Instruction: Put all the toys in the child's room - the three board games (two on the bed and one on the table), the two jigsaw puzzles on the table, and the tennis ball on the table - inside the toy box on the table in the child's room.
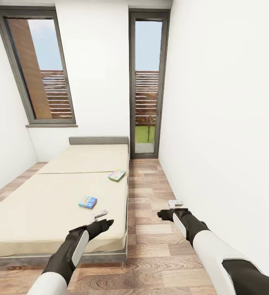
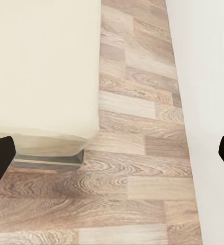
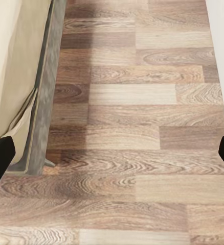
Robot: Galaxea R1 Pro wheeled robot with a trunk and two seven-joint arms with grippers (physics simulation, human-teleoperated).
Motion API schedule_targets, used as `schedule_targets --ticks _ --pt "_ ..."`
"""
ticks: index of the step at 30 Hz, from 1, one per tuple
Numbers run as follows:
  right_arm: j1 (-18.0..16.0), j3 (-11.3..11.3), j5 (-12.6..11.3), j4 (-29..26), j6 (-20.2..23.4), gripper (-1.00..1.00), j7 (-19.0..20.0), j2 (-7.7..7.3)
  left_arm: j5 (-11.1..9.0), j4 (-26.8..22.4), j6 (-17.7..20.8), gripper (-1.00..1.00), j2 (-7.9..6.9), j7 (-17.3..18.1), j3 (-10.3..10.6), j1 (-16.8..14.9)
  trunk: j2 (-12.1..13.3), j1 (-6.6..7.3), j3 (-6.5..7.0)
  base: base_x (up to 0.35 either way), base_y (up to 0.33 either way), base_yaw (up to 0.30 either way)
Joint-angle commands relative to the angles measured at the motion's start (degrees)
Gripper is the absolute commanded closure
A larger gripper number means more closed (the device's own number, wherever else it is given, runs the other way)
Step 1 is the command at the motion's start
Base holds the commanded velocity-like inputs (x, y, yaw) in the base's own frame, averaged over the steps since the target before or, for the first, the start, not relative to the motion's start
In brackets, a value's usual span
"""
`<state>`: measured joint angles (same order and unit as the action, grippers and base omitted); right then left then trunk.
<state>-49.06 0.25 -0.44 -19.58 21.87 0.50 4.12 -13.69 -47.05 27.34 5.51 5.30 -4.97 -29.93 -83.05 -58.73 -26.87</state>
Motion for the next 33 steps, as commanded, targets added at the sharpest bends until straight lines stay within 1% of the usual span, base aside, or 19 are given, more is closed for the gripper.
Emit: schedule_targets --ticks 1,3,4,6,7,8,9,11,14,16,17,18,19,20,21,23,24,28,33 --pt "-0.01 0.03 -0.03 -0.12 0.33 -1.00 0.05 0.00 -0.17 -0.20 0.45 -1.00 0.07 0.24 -0.30 0.03 -0.03 0.00 -0.06 0.000 0.000 0.000" --pt "0.03 0.04 -0.02 -1.04 0.79 -1.00 0.47 -0.10 -0.15 -7.90 2.90 -1.00 0.18 0.13 -0.27 3.28 -0.03 0.00 -0.06 0.000 0.000 0.000" --pt "0.03 0.04 -0.02 -1.04 0.79 -1.00 0.47 -0.10 -0.15 -7.90 2.90 -1.00 0.18 0.13 -0.27 3.28 -0.03 0.00 -0.06 0.000 0.000 0.000" --pt "0.25 -0.01 0.00 -3.07 2.23 -1.00 1.36 -0.27 -0.17 -14.71 5.24 -1.00 0.25 0.04 -0.25 6.05 -0.03 0.00 -0.06 0.000 0.000 0.000" --pt "0.25 -0.01 0.00 -3.07 2.23 -1.00 1.36 -0.27 -0.17 -14.71 5.24 -1.00 0.25 0.04 -0.25 6.05 -0.03 0.00 -0.06 0.000 0.000 0.000" --pt "0.61 0.00 0.04 -4.57 3.25 -1.00 2.09 -0.37 -0.17 -17.56 6.21 -1.00 0.28 0.01 -0.25 7.19 -0.03 0.00 -0.06 0.000 0.000 0.000" --pt "0.61 0.00 0.04 -4.57 3.25 -1.00 2.09 -0.37 -0.17 -17.56 6.21 -1.00 0.28 0.01 -0.25 7.19 -0.03 0.00 -0.06 0.000 0.000 0.000" --pt "2.09 0.05 0.13 -8.38 5.39 -1.00 4.11 -0.52 -0.21 -21.83 7.61 -1.00 0.36 -0.03 -0.22 8.94 -0.03 0.00 -0.06 0.000 0.000 0.000" --pt "3.16 0.12 0.21 -10.69 6.43 -1.00 5.21 -0.57 -0.23 -23.35 8.11 -1.00 0.40 -0.05 -0.17 9.57 -0.03 0.00 -0.06 0.000 0.000 0.000" --pt "5.68 0.20 0.49 -15.97 8.29 -1.00 7.02 -0.65 -0.25 -25.53 8.83 -1.00 0.57 -0.10 0.03 10.48 -0.03 0.00 -0.06 0.000 0.000 0.000" --pt "5.68 0.20 0.49 -15.97 8.29 -1.00 7.02 -0.65 -0.25 -25.53 8.83 -1.00 0.57 -0.10 0.03 10.48 -0.03 0.00 -0.06 0.000 0.000 0.000" --pt "6.95 0.24 0.72 -18.71 9.15 -1.00 7.66 -0.67 -0.25 -26.31 9.07 -1.00 0.71 -0.12 0.24 10.80 -0.03 0.00 -0.06 0.000 0.000 0.000" --pt "6.95 0.24 0.72 -18.71 9.15 -1.00 7.66 -0.67 -0.25 -26.31 9.07 -1.00 0.71 -0.12 0.24 10.80 -0.03 0.00 -0.06 0.000 0.000 0.000" --pt "8.18 0.24 1.03 -21.44 9.97 -1.00 8.17 -0.70 -0.26 -26.93 9.26 -1.00 0.83 -0.16 0.48 11.06 -0.03 0.00 -0.06 0.000 0.000 0.000" --pt "8.18 0.24 1.03 -21.44 9.97 -1.00 8.17 -0.70 -0.26 -26.93 9.26 -1.00 0.83 -0.16 0.48 11.06 -0.03 0.00 -0.06 0.000 0.000 0.000" --pt "10.36 0.25 1.79 -26.46 11.58 -1.00 8.93 -0.75 -0.27 -27.83 9.55 -1.00 0.99 -0.20 0.91 11.43 -0.03 0.00 -0.06 0.000 0.000 0.000" --pt "10.36 0.25 1.79 -26.46 11.58 -1.00 8.93 -0.75 -0.27 -27.83 9.55 -1.00 0.99 -0.20 0.91 11.43 -0.03 0.00 -0.06 0.000 0.000 0.000" --pt "12.92 0.22 2.72 -32.43 13.92 -1.00 9.70 -0.82 -0.27 -28.59 9.82 -1.00 1.12 -0.37 1.35 11.79 -0.03 0.00 -0.06 0.000 0.000 0.000" --pt "14.95 0.20 3.19 -36.85 15.53 -1.00 10.16 -0.89 -0.28 -28.95 9.93 -1.00 1.19 -0.63 1.57 11.98 -0.03 0.00 -0.06 0.000 0.000 0.000"
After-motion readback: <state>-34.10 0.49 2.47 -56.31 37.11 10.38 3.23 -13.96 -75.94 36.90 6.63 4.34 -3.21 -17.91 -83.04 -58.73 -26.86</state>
